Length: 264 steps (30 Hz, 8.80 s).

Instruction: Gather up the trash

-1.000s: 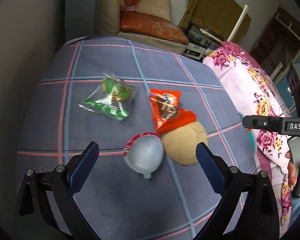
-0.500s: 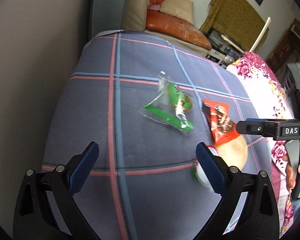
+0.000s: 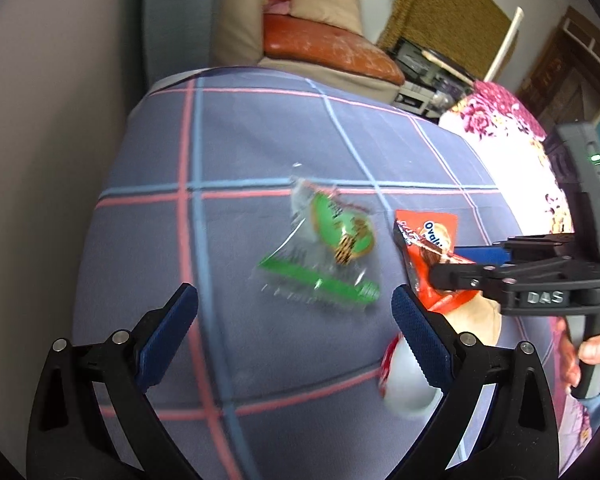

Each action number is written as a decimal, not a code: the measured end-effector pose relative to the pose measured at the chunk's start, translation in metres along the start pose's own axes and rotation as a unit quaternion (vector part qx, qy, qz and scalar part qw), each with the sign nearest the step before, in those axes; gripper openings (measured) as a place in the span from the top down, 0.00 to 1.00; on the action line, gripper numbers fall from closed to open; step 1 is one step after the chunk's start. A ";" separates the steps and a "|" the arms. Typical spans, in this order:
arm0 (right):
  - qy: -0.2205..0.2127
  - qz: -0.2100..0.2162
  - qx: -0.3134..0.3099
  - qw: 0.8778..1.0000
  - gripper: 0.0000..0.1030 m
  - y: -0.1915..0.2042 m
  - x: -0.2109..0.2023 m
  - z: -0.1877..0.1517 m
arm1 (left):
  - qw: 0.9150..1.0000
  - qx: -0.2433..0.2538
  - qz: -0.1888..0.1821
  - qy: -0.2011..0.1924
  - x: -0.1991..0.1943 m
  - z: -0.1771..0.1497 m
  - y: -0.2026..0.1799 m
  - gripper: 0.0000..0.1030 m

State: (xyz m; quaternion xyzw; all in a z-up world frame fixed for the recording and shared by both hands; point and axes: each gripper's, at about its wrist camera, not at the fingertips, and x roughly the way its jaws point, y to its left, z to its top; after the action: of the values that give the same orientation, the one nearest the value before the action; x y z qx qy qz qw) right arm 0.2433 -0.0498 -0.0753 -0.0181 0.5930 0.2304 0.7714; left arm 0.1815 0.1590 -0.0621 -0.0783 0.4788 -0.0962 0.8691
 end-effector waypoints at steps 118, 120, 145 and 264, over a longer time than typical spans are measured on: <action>-0.168 -0.079 0.275 0.943 0.39 -0.353 -0.190 -0.227 | 0.966 0.225 -0.089 0.092 0.092 -0.047 -0.432 0.12; -0.168 -0.078 0.274 0.944 0.23 -0.350 -0.190 -0.223 | 0.968 0.218 -0.089 0.089 0.089 -0.045 -0.425 0.11; -0.122 -0.071 0.229 0.963 0.19 -0.240 -0.175 -0.185 | 0.987 0.131 -0.078 0.042 0.022 -0.047 -0.296 0.07; -0.024 0.035 0.065 0.997 0.25 -0.019 -0.023 -0.072 | 1.000 -0.015 -0.008 -0.007 -0.041 -0.084 -0.039 0.51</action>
State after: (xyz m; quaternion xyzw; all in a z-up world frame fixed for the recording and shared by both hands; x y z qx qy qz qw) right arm 0.1809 -0.0963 -0.0801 0.0586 0.5879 0.2188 0.7766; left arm 0.0847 0.1275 -0.0641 -0.0961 0.4736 -0.0954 0.8703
